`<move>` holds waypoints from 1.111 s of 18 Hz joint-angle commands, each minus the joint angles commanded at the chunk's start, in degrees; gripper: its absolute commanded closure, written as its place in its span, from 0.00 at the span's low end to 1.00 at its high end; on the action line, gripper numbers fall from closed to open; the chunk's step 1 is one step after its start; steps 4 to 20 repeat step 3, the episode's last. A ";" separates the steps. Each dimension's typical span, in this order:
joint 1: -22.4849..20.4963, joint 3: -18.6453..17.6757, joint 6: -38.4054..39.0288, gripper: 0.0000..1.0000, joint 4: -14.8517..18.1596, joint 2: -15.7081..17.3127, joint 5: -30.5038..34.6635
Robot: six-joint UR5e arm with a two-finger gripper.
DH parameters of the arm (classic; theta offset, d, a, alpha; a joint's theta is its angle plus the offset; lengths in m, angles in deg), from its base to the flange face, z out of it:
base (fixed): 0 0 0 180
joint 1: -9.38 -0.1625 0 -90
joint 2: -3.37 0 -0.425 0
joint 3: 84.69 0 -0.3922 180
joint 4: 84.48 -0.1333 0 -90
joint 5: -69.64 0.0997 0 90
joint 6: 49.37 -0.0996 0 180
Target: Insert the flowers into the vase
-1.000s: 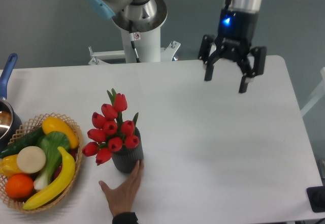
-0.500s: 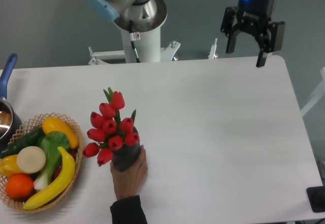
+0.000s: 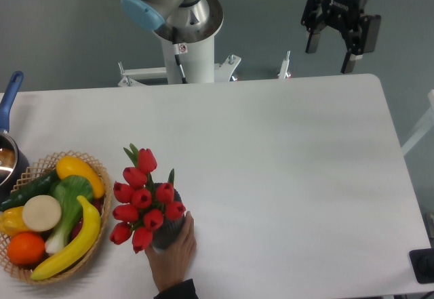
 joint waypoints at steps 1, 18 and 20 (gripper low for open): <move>0.09 0.00 0.09 0.00 -0.09 0.00 0.00; 0.09 0.00 0.18 0.00 -0.18 -0.09 0.00; 0.09 0.00 0.18 0.00 -0.18 -0.09 0.00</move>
